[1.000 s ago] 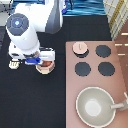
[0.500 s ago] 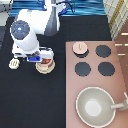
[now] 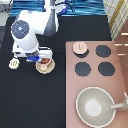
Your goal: Take the lid off the pot, put the pot on the plate, and use the tool to push the pot to the front of the table.
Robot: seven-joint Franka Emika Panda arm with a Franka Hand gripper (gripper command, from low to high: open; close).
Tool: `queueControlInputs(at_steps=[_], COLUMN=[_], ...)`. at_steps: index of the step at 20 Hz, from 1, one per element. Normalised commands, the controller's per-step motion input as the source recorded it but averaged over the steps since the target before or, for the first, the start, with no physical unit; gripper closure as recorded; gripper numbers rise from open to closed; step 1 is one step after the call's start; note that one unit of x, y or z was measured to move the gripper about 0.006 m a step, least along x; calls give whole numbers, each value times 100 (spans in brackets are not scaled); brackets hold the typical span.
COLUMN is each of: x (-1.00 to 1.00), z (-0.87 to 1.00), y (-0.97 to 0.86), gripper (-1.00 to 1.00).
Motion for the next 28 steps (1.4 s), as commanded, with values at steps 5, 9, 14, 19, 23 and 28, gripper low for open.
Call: queueControlInputs(at_steps=[5,9,14,19,23,28], x=[-7,-67,-75,-4,39,32], z=[-17,-14,-5,5,18,9], y=[-7,1,0,-1,1,0], gripper=[100,100,100,-100,-100,-100])
